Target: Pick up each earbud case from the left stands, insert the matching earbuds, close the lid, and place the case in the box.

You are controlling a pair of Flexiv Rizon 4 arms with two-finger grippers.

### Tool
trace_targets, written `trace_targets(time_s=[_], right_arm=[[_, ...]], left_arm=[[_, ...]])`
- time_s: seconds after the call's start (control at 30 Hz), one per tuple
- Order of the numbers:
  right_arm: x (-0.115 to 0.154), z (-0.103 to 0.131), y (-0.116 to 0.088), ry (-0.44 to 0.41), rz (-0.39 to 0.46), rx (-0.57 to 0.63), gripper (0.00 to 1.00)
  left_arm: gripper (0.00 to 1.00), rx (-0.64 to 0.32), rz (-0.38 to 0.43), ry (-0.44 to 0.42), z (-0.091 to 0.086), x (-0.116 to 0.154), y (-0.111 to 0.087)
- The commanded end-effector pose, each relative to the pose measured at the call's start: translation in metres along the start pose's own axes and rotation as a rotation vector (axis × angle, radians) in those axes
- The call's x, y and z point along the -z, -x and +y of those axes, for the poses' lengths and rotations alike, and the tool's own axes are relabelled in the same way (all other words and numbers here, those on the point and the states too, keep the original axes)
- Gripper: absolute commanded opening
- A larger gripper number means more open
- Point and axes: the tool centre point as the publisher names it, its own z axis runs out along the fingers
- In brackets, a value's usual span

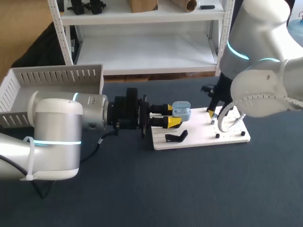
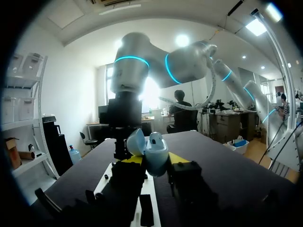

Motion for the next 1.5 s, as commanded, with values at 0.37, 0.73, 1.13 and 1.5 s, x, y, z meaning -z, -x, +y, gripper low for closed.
trace_targets(time_s=[0.37, 0.73, 1.13, 1.5], right_arm=[[0.076, -0.019, -0.010, -0.010, -0.012, -0.111, 0.00], [0.154, 0.000, -0.039, -0.048, -0.013, -0.144, 0.00], [0.168, 0.049, -0.105, -0.116, 0.057, 0.055, 0.00], [0.168, 0.053, -0.112, -0.131, 0.072, 0.053, 0.00]], left_arm=[[0.00, -0.002, -0.001, 0.008, -0.001, -0.001, 0.000], [0.00, -0.002, -0.001, 0.008, -0.001, -0.001, 0.000], [0.00, -0.002, -0.001, 0.008, -0.001, -0.001, 0.000], [0.00, -0.002, -0.001, 0.008, -0.001, -0.001, 0.000]])
